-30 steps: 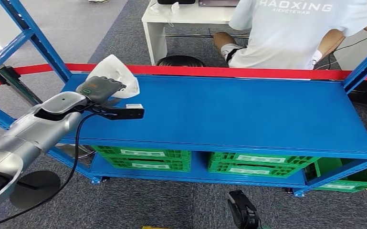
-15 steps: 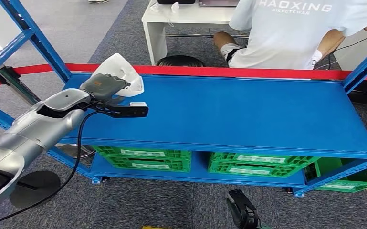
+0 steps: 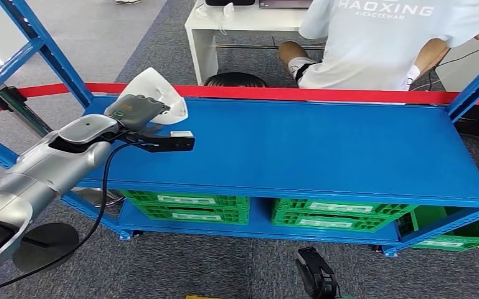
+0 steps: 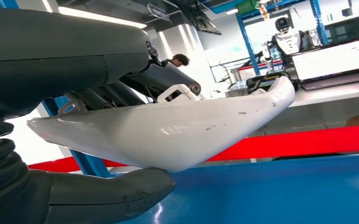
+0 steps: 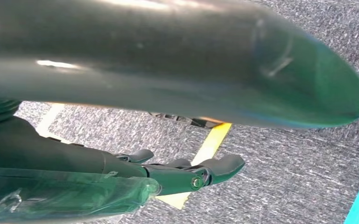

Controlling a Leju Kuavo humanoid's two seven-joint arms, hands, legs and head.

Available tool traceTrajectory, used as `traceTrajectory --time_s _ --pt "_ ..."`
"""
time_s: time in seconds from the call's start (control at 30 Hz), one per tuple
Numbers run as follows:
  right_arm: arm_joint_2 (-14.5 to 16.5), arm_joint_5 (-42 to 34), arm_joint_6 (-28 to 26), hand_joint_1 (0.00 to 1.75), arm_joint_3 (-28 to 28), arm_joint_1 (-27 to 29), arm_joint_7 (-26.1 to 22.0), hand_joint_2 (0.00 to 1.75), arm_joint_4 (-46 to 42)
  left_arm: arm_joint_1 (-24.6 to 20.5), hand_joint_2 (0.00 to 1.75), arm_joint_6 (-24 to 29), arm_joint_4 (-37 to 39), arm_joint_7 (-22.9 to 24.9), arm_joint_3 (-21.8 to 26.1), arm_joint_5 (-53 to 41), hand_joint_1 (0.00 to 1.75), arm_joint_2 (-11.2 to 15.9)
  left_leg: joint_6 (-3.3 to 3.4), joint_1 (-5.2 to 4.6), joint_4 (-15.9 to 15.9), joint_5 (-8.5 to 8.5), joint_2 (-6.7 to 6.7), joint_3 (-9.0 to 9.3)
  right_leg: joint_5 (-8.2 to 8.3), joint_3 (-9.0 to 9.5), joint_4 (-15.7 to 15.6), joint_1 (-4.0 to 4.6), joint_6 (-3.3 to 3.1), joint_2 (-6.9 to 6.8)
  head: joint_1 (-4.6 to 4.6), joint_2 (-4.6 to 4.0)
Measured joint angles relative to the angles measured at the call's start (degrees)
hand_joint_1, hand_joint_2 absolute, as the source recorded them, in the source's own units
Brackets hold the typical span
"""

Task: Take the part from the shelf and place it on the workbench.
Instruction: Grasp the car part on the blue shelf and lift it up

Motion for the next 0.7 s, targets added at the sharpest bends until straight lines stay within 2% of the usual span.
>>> traceTrajectory --time_s 0.23,0.43,0.53,0.63,0.7 --pt "0.0 0.01 0.0 0.0 -0.02 -0.01 0.0 0.0 -0.02 -0.4 1.75 -0.19 0.0 0.04 -0.1 0.02 1.75 -0.16 0.1 -0.08 0.1 -0.07 0.0 -0.03 0.05 0.0 -0.03 -0.1 0.08 0.0 -0.01 0.0" --pt "0.0 0.13 0.0 0.0 -0.02 -0.04 0.0 0.0 -0.02 -0.7 1.75 -0.65 0.0 0.04 -0.7 0.02 1.75 -0.38 0.48 -0.21 0.45 -0.25 0.0 -0.23 0.08 0.0 -0.03 -0.23 0.36 0.0 -0.02 0.0" --pt "0.0 0.13 0.0 0.0 -0.02 -0.06 0.0 0.0 -0.04 -0.79 1.75 -0.77 0.0 0.05 -0.85 0.02 1.75 -0.47 0.89 -0.38 0.7 -0.34 0.0 -0.4 0.14 -0.01 -0.07 -0.4 0.74 0.0 -0.01 0.0" --pt "0.0 0.13 0.0 0.0 -0.02 -0.1 0.0 0.0 -0.1 -1.05 1.75 -0.86 -0.01 0.07 -0.85 0.02 1.75 -0.6 1.52 -0.27 0.08 0.23 0.06 -0.23 0.17 -0.12 -0.25 -0.49 1.42 -0.04 -0.01 0.0" --pt "0.0 0.14 0.0 0.0 -0.02 -0.17 0.0 0.0 -0.14 -1.39 1.75 -0.87 -0.02 0.08 -0.87 0.06 1.75 -0.84 1.86 0.18 -0.63 0.76 0.14 0.02 -1.68 -1.49 2.54 -0.48 1.94 -0.13 0.08 0.01"
